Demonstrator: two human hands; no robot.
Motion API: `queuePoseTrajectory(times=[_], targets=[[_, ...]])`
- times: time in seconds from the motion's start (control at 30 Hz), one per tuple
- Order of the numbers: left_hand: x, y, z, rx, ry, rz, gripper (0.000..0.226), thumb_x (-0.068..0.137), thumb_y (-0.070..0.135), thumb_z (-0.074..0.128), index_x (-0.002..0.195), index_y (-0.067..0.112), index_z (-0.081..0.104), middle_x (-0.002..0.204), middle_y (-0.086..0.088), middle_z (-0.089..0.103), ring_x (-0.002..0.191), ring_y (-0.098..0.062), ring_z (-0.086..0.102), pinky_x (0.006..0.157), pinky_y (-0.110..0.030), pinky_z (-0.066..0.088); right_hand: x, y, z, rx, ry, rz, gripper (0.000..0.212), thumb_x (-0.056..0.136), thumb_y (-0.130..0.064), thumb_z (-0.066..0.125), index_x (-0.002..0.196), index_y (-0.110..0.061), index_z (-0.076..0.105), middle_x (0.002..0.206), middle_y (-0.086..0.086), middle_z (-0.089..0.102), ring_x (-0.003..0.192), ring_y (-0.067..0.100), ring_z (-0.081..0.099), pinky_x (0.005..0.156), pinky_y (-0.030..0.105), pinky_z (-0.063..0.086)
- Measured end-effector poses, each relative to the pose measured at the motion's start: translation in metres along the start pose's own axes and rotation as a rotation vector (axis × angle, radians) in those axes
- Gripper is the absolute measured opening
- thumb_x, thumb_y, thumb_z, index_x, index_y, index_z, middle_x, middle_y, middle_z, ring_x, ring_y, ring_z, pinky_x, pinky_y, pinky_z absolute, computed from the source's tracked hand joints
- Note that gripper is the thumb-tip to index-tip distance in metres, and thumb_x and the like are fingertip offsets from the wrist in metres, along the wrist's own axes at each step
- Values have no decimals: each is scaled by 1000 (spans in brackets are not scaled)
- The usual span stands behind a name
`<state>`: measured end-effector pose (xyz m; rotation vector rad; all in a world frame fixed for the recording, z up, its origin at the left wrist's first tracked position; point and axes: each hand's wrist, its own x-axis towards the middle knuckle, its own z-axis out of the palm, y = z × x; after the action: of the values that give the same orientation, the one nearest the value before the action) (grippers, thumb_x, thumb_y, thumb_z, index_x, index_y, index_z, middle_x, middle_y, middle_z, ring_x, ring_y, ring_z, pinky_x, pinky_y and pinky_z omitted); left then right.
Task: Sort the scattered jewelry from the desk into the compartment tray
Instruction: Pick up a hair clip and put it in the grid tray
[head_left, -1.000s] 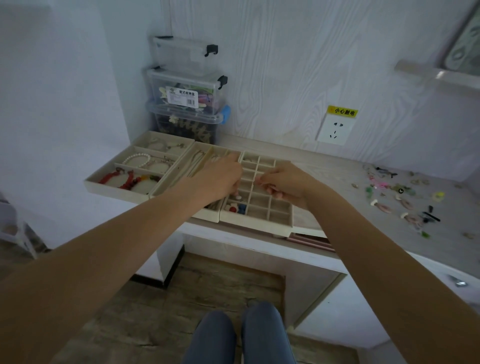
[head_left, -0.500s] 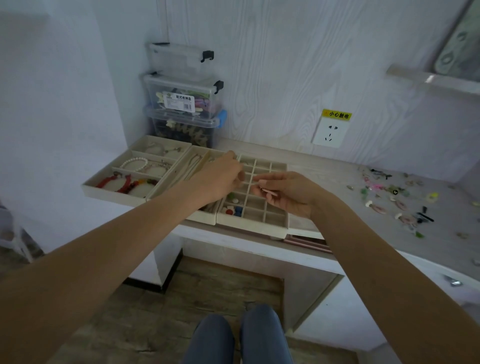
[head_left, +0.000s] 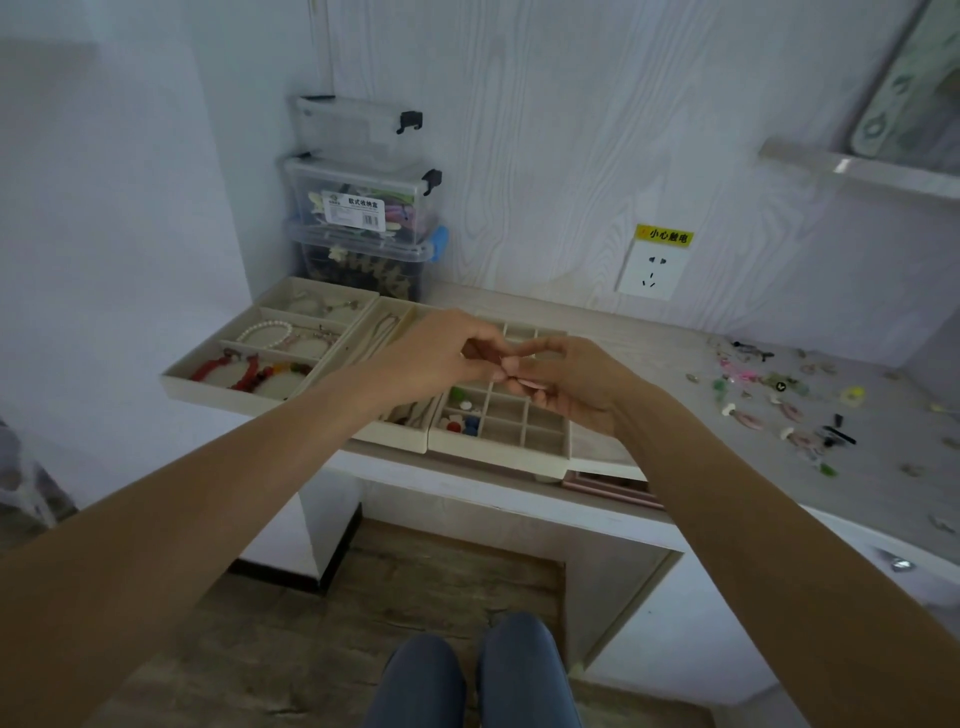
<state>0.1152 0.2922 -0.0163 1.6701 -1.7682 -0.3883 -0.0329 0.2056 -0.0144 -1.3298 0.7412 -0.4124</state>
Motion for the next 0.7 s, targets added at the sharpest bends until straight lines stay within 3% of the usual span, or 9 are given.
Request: queuePoseTrajectory(times=[0.17,0.3,0.53,0.63,0.7], targets=[[-1,1,2,-114,46,-70,20,75,16,76,91,10,67,89,1,70,85,-12,66,83,-30,54,-1,0,-5,26,-8,-55,6,86,0,61,88,-5,62,70,5,70,59,6,66,48,11,47],[0,-1,4,-130,61,-156,25,73,16,78,94,19,64,83,1,70,80,-11,66,76,-26,53,-2,5,-8,-3,11,-65,10,84,9,59,88,2,65,82,11,69,68,11,70,59,14,53],[2,2,6,-132,14,-268,22,74,13,77,94,19,72,89,4,70,88,-10,65,83,-24,49,-2,8,-9,-114,30,-83,19,80,15,59,97,9,65,98,19,68,86,22,69,77,23,57],[3,0,7,-86,11,-280,23,76,15,75,99,19,73,93,5,71,88,-6,64,83,-22,49,-2,10,-9,-299,77,-149,18,78,11,64,94,4,68,95,17,69,83,20,69,78,22,57],[5,-1,10,-32,16,-272,21,78,18,73,99,18,72,93,4,71,84,-4,64,77,-17,48,-1,12,-11,-462,130,-200,15,77,5,70,86,-6,70,91,14,70,84,21,69,85,29,56]])
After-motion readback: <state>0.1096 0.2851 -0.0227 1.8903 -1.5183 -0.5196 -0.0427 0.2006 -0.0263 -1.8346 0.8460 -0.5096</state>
